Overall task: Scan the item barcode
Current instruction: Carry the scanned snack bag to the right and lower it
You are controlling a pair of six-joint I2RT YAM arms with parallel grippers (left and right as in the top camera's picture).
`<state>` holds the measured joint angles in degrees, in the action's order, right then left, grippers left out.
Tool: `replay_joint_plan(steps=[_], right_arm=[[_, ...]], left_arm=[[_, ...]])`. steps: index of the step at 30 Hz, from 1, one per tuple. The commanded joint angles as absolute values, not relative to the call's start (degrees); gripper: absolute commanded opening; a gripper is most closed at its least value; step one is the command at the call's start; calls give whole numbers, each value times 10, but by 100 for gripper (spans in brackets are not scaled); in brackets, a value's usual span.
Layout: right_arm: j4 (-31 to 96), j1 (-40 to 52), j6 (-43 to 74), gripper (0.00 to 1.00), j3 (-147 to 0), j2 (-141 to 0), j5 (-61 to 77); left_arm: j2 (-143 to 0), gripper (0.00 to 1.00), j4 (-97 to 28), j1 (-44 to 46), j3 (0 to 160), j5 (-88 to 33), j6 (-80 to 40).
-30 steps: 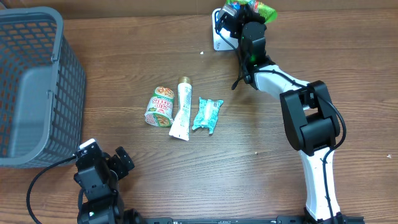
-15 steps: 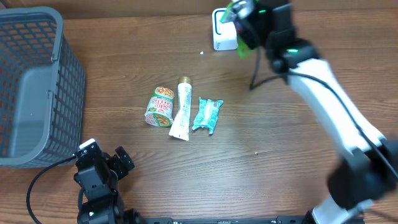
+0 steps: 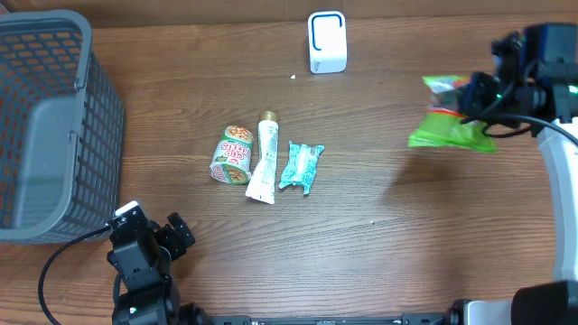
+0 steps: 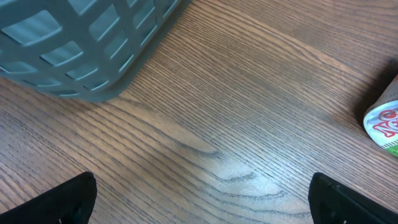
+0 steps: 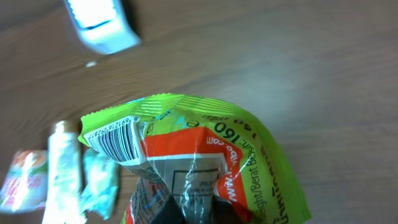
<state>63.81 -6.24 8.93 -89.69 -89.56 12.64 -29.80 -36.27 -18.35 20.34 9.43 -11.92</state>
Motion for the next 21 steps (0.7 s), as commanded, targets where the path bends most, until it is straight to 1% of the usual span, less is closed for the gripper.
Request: replay_joint_plan(steps=[1,7,8,10,14,21], right_arm=[[584,-116,110,4,-831,-898,130],[437,-164,99,4,-702,-898,129],[395,-173,89,4,-668,-898,127],[351,-178,62,4,-639,-898,127],[283,-188,46,4,-604,-900,120],[201,-220,78,4,-590,-954,103]], left_arm=[[-296,100,-362,-180,214,91,-124],[-296,100,-362,-180,214,92,-124],[-296,100,-362,-180,214,92,-124],[-296,100,-362,-180,214,92,-124],[-296,100,-362,-180,214,92,-124],[-296,100,-362,-180,214,92,-124]])
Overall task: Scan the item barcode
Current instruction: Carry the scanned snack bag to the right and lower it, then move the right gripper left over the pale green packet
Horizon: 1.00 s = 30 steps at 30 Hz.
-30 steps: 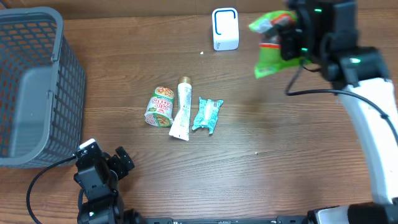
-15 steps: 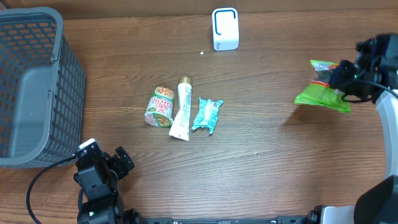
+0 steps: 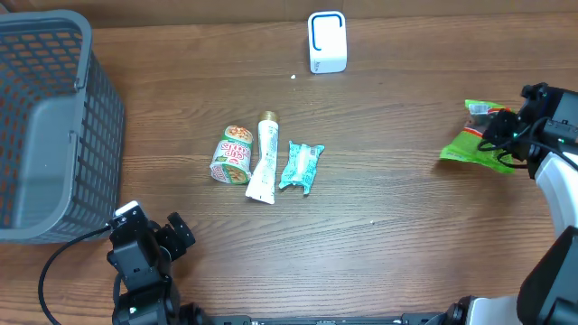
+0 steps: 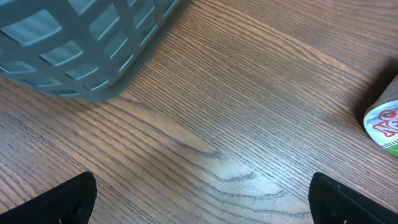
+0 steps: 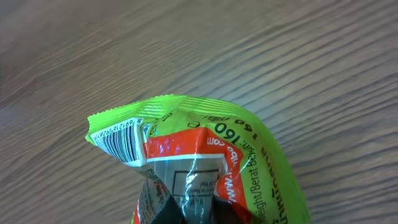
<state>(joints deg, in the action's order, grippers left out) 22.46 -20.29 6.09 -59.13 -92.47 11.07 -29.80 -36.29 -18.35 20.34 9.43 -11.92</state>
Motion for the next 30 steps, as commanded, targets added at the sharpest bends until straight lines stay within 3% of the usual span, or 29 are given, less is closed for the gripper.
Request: replay_joint_plan(steps=[1,7,8,9,11,12,15,24,30], right_arm=[[194,-224,86,4,-590,-962,103],[180,-239,140,6,-590,-999,95],[180,-240,142,13,-590,-1001,91],[180,-241,150,27,-590,-1002,84],[181,-244,152,71,-593,-1002,85],[189,-246,152,85,-600,-1001,94],[227,-246,150,98,-630,-990,141],[367,-194,150,100,-746,-950,361],[362,-38,153,100,-726,-960,391]], left_arm=[[-296,100,-362,-180,214,91,-124],[-296,100,-362,-180,214,91,-124],[-296,100,-362,-180,214,92,-124],[-296,100,-362,-180,214,91,-124],[-296,100,-362,-180,214,92,-124],[-296,100,-362,-180,214,91,-124],[-296,100,-362,-180,214,92,-124],[-296,100,-362,-180,214,92,-124],[-296,100,-362,-180,214,91,-124]])
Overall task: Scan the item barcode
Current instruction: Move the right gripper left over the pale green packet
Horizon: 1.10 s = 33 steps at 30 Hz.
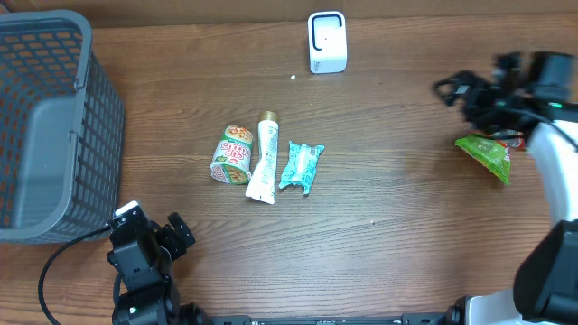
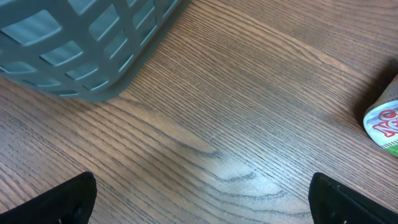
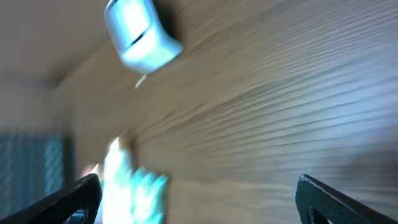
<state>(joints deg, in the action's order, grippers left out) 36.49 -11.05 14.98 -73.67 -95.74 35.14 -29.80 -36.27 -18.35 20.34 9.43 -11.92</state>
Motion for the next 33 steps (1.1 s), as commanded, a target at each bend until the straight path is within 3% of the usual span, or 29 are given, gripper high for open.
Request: replay_joint_plan(steps=[1,7,11,23,33], right_arm=[[361,-13,155,100,-726,-965,391],[352,130,339,100,-726,-1020,300],[359,185,373,95,-726,-1047,301],[282,332,378,52,-726,-1056,218],[223,413,408,50,-726,-1091,151]], left_arm=[[-296,100,-362,-180,214,92,-124],[-296,100,-362,-180,214,92,-124],[-296,100,-362,-180,214,92,-124],[-296,100,-362,-180,214,92,-124],[-296,100,-362,-180,214,92,-124]])
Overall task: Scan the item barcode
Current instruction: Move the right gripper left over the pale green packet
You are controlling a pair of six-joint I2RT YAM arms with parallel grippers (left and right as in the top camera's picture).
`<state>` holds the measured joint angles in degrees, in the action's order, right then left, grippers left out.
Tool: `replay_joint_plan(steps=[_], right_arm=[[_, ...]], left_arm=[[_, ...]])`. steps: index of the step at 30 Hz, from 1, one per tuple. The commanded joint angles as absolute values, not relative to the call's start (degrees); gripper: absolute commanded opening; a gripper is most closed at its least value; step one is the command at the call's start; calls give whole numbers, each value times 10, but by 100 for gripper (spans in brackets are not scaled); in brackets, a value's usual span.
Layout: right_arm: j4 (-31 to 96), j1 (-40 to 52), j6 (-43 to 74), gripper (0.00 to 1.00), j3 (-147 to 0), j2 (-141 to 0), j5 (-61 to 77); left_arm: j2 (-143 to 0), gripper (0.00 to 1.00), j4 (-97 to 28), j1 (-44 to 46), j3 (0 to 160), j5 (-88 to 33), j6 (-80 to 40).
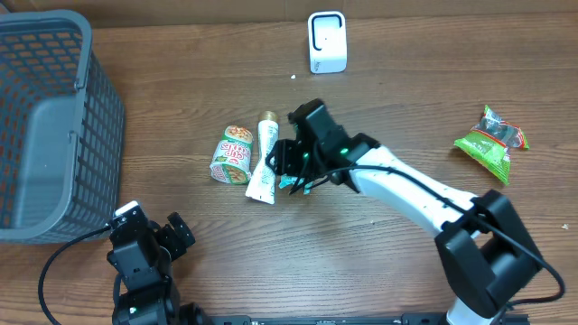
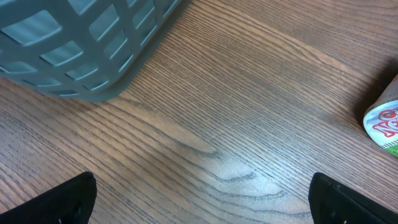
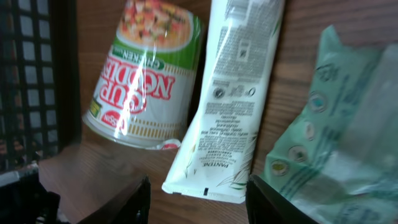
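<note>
In the middle of the table a cup noodle (image 1: 233,153), a white tube (image 1: 262,167) and a teal packet (image 3: 336,143) lie side by side. My right gripper (image 1: 293,167) hovers open just over them. In the right wrist view the tube's flat end (image 3: 208,180) lies between its fingers (image 3: 134,199), touching neither. A green snack bag (image 1: 492,140) lies at the far right. The white scanner (image 1: 327,41) stands at the back. Down at the front left, my left gripper (image 2: 202,205) is open and holds nothing.
A grey mesh basket (image 1: 54,126) fills the left side and shows in the left wrist view as the basket (image 2: 81,43). The cup noodle (image 2: 382,127) peeks in at that view's right edge. My right arm (image 1: 424,203) stretches across the table's middle right.
My right gripper was open at the far right beside the green bag. Now it is at the table's middle, open over the white tube. The bag stays on the table. The left arm is unchanged.
First my right gripper held the green bag in the air right of the scanner, barcode showing. Then it held the bag farther right and lower. Then the bag lay on the table and the gripper stood open. Now the gripper is over the middle items.
</note>
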<state>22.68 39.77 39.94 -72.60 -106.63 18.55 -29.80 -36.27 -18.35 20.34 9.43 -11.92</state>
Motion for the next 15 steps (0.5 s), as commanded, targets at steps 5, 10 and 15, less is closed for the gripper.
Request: replay_joint_plan(steps=[5,10,15], right_arm=[[236,420,415,50,-726,-1125,151],[293,395,400,56,-739,-1117,154],[381,329,351,65,-764,-1111,159]], left_arm=[[-296,99,-362,-180,214,91,-124],[-296,100,-362,-180,214,92,-124],[-296,100,-362,-180,214,92,-124]])
